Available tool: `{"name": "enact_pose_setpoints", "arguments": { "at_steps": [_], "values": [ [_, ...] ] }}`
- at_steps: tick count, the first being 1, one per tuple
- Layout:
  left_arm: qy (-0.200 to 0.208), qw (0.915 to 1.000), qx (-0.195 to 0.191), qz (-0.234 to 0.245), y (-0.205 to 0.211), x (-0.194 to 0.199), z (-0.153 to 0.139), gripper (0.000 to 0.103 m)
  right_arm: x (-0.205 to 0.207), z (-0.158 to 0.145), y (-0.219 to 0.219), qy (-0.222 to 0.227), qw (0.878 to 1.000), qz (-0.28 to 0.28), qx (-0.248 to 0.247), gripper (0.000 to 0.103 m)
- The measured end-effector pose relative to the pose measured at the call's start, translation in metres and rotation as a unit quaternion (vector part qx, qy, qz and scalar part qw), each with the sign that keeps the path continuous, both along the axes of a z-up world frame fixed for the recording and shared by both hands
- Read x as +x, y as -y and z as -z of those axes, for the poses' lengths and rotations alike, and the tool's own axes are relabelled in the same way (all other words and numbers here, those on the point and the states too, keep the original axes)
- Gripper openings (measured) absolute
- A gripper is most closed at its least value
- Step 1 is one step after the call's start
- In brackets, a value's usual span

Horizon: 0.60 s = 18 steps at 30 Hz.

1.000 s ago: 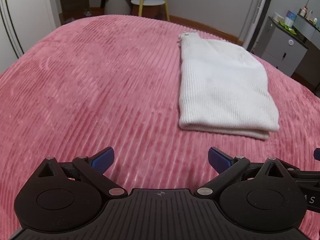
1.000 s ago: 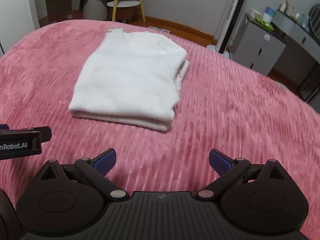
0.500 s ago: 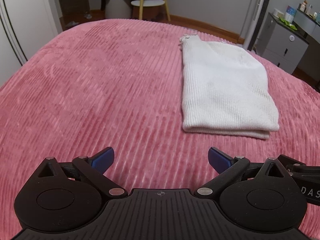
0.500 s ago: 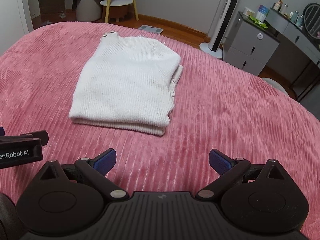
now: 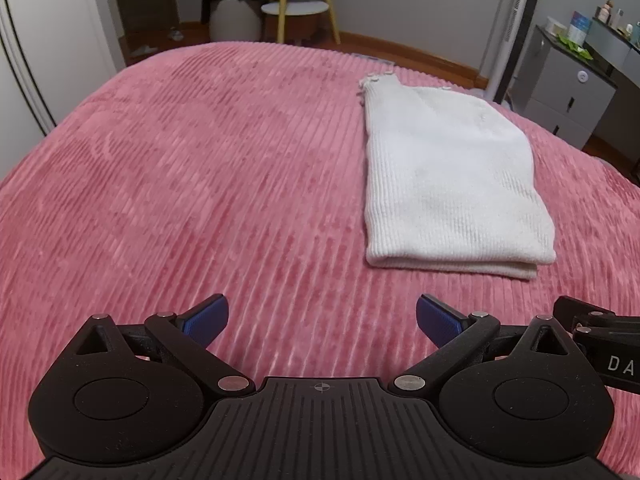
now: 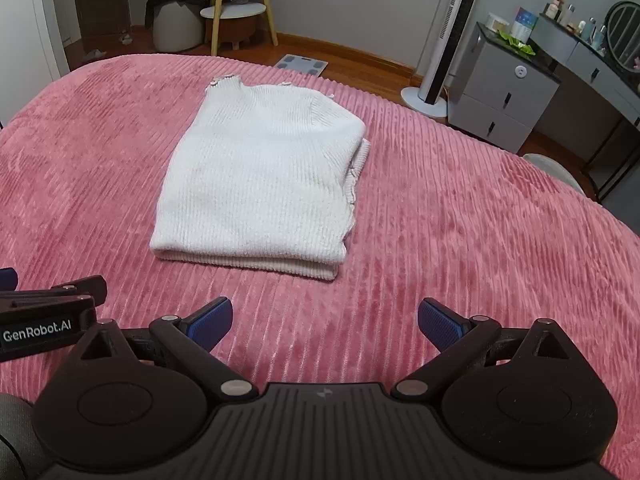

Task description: Fold small clothes

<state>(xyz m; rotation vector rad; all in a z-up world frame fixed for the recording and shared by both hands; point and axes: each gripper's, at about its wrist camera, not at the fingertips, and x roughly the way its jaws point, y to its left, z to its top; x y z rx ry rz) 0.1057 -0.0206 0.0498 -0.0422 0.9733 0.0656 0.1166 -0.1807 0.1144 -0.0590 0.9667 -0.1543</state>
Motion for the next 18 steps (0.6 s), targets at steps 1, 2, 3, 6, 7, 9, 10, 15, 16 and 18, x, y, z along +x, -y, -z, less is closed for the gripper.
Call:
{"name": "enact_pose_setpoints", "arguments": {
  "at_steps": [1, 2, 3, 6, 7, 9, 10, 15, 16, 18],
  "values": [
    [0.0, 1.0, 0.0, 0.001, 0.0003, -0.0001, -0.0002, 0.102, -0.0001, 0.0, -0.0003, 0.0, 1.0, 0.0, 0.0, 0.099],
    [0.0, 1.0, -0.001, 0.002, 0.0007, -0.0002, -0.0004, 0.102, -0.0003, 0.0, -0.0004, 0.0, 1.0, -0.001, 0.0, 0.099],
    [0.0, 1.0, -0.001, 0.002, 0.0008, 0.0, -0.0009, 0.102, -0.0006, 0.0004, -0.0007, 0.0, 1.0, -0.002, -0.001, 0.099],
    [0.002, 1.0, 0.0, 0.003, 0.0014, 0.0003, -0.0021, 0.102, -0.0005, 0.0005, 0.0, 0.0, 1.0, -0.001, -0.004, 0.099],
    [0.002, 1.0, 0.0, 0.003, 0.002, 0.0003, -0.0026, 0.102, -0.0005, 0.0001, 0.0006, 0.0, 1.0, 0.0, -0.003, 0.099],
    [0.002, 1.0, 0.001, 0.003, 0.0023, 0.0004, -0.0029, 0.102, -0.0006, -0.0011, 0.0021, 0.002, 1.0, 0.002, 0.003, 0.099],
    [0.003, 1.0, 0.001, 0.004, 0.0023, 0.0003, -0.0029, 0.102, -0.0006, -0.0015, 0.0026, 0.002, 1.0, 0.003, 0.006, 0.099],
    [0.003, 1.0, 0.002, 0.004, 0.0031, 0.0006, -0.0036, 0.102, -0.0011, -0.0017, 0.0017, 0.003, 1.0, -0.001, 0.004, 0.099],
    [0.003, 1.0, 0.002, 0.003, 0.003, 0.0008, -0.0039, 0.102, -0.0011, -0.0016, 0.0013, 0.003, 1.0, -0.002, 0.004, 0.099],
    [0.003, 1.0, 0.001, 0.004, 0.0026, 0.0009, -0.0042, 0.102, -0.0011, -0.0015, 0.0005, 0.003, 1.0, -0.005, 0.004, 0.099]
  ]
}}
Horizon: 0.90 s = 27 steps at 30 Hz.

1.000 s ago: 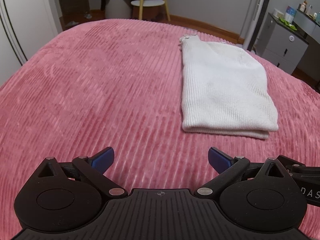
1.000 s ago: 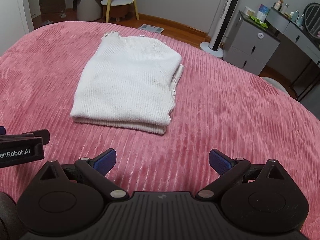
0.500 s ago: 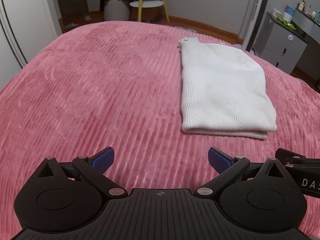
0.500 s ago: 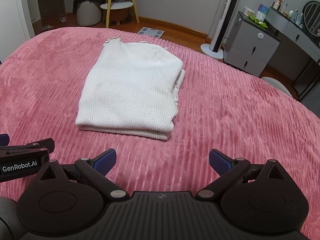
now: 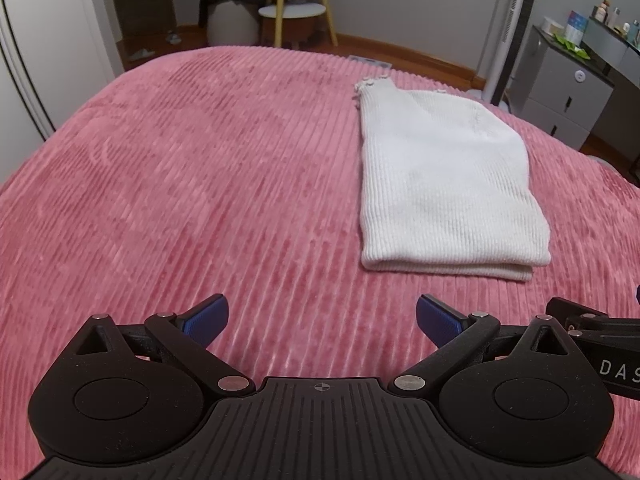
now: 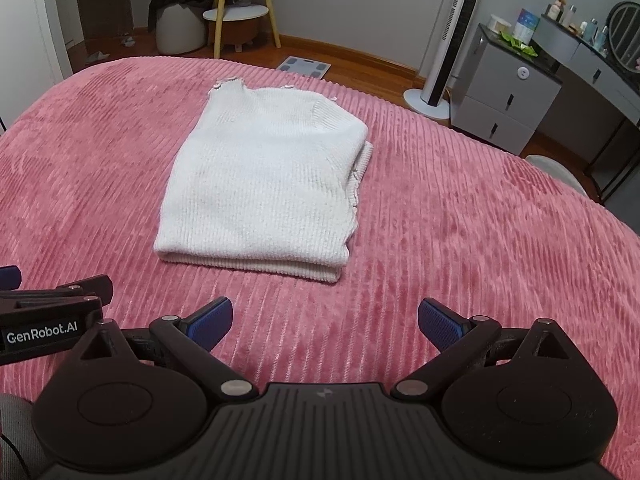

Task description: Fold small clothes

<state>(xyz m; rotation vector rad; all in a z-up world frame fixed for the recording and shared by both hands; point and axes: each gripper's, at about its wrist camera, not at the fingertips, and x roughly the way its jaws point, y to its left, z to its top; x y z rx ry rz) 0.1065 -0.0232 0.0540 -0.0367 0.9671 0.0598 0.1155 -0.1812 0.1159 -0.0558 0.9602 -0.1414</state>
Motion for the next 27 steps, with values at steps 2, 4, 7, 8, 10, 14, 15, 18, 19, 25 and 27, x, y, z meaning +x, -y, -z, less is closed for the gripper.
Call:
{"name": "enact_pose_setpoints", "arguments": {
  "at_steps": [2, 4, 7, 8, 10, 14, 15, 18, 19, 25, 27],
  "values": [
    [0.0, 1.0, 0.001, 0.001, 0.0002, 0.0, -0.0002, 0.102, 0.0003, -0.0002, 0.0001, 0.001, 1.0, 0.0, 0.0, 0.099],
    [0.0, 1.0, 0.005, 0.001, 0.0003, 0.0001, -0.0004, 0.102, 0.0009, 0.0, 0.0006, 0.0, 1.0, 0.0, 0.001, 0.099],
    [0.0, 1.0, 0.006, 0.0, 0.0, 0.0005, -0.0007, 0.102, 0.0019, 0.0002, 0.001, 0.0, 1.0, 0.001, 0.005, 0.099],
    [0.0, 1.0, 0.005, -0.001, -0.0002, 0.0005, -0.0006, 0.102, 0.0022, 0.0001, 0.001, 0.001, 1.0, 0.002, 0.005, 0.099],
    [0.0, 1.0, 0.004, -0.001, -0.0002, 0.0005, -0.0004, 0.102, 0.0022, -0.0001, 0.0013, 0.001, 1.0, 0.001, 0.007, 0.099],
    [0.0, 1.0, 0.005, 0.001, 0.0019, -0.0003, -0.0008, 0.102, 0.0015, 0.0008, 0.0017, 0.003, 1.0, 0.002, 0.006, 0.099],
    [0.001, 1.0, 0.005, 0.002, 0.0024, -0.0004, -0.001, 0.102, 0.0012, 0.0009, 0.0025, 0.003, 1.0, 0.002, 0.007, 0.099],
    [0.002, 1.0, 0.004, 0.002, 0.0035, 0.0002, -0.0017, 0.102, 0.0009, 0.0012, 0.0041, 0.003, 1.0, 0.004, 0.012, 0.099],
    [0.003, 1.0, 0.004, 0.002, 0.0035, 0.0002, -0.0019, 0.102, 0.0009, 0.001, 0.0045, 0.003, 1.0, 0.004, 0.013, 0.099],
    [0.003, 1.0, 0.006, 0.003, 0.0048, 0.0004, -0.0021, 0.103, 0.0004, -0.0011, 0.0057, 0.008, 1.0, 0.004, 0.014, 0.099],
    [0.004, 1.0, 0.006, 0.003, 0.005, 0.0004, -0.0021, 0.103, 0.0002, -0.0009, 0.0059, 0.008, 1.0, 0.004, 0.014, 0.099]
  ]
}}
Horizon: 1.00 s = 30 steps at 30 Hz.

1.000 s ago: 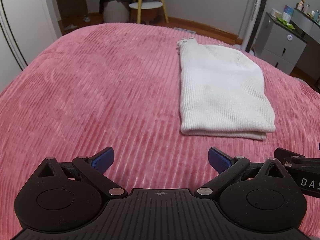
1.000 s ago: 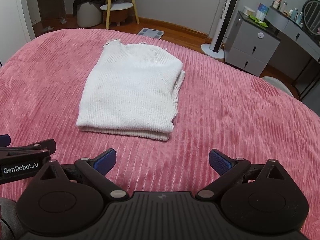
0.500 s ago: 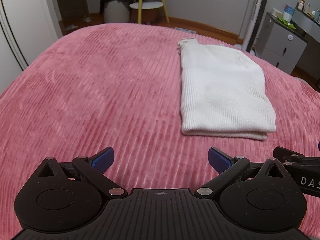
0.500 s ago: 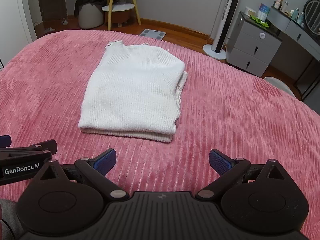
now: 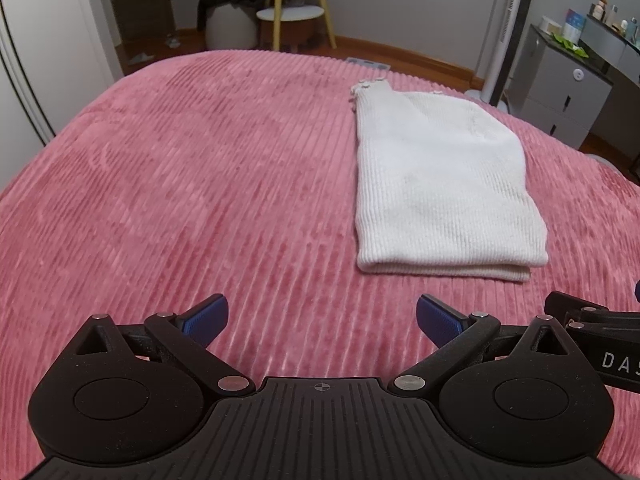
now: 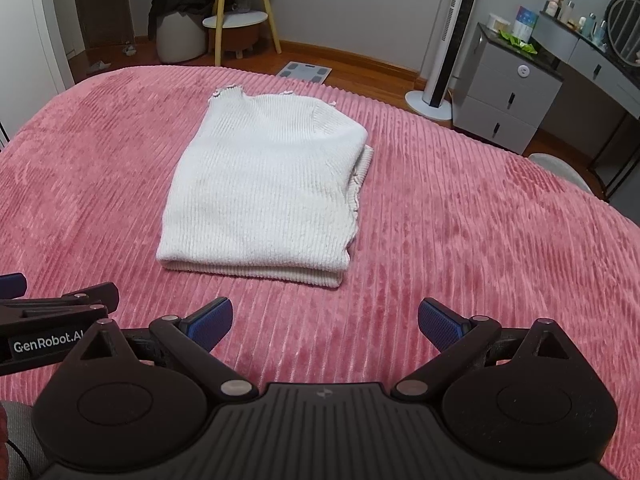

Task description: Fold small clothes

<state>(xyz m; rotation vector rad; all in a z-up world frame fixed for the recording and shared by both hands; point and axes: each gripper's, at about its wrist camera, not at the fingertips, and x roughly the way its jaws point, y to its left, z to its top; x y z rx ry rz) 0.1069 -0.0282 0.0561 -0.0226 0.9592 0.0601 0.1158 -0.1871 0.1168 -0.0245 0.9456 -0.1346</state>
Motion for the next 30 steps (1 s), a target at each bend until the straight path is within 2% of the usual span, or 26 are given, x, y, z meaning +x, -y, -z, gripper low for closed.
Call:
{"name": "enact_pose_setpoints", "arguments": {
  "at_steps": [30],
  "values": [
    [0.011, 0.9999, 0.004, -0.003, -0.0001, -0.0009, -0.0048, 0.103, -0.0027, -0.0074, -0.001, 0.012, 1.0, -0.007, 0.004, 0.099]
  ]
}}
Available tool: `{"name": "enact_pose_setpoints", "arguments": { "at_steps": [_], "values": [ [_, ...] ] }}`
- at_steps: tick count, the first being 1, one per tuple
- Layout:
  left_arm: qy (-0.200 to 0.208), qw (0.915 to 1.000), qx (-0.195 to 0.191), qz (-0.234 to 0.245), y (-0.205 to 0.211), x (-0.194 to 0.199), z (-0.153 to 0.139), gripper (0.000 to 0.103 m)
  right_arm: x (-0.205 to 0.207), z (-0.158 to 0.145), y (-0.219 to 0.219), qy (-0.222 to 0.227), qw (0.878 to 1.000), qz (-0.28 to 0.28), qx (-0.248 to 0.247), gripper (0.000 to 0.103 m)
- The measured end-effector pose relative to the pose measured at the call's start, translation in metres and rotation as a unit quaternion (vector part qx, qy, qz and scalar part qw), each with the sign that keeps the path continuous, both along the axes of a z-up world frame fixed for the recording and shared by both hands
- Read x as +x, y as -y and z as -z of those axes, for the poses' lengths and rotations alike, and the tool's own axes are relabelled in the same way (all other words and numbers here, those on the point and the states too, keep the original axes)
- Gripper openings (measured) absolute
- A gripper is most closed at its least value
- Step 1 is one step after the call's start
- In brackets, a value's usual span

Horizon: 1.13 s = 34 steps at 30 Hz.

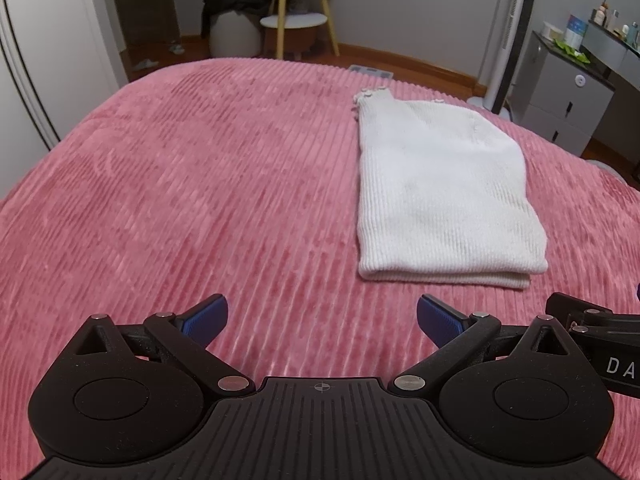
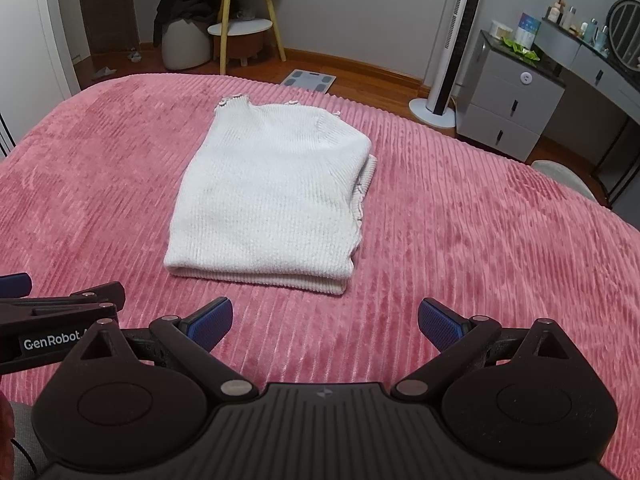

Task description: Fold small clothes

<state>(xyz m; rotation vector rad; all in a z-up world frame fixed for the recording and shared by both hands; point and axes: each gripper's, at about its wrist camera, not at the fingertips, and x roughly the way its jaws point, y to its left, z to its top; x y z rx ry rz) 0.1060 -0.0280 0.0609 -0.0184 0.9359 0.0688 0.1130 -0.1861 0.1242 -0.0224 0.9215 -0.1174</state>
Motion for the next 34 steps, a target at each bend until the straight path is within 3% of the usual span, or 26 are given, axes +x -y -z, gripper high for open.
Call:
{"name": "enact_pose_setpoints", "arguments": {
  "at_steps": [17, 34],
  "values": [
    [0.02, 0.9998, -0.003, 0.006, 0.0032, -0.0036, -0.005, 0.103, -0.0018, -0.0043, 0.003, 0.01, 1.0, 0.003, 0.004, 0.099],
    [0.012, 0.9999, 0.004, 0.003, 0.0025, -0.005, -0.0036, 0.103, -0.0058, -0.0084, 0.0042, 0.016, 1.0, 0.006, 0.005, 0.099]
  ]
}}
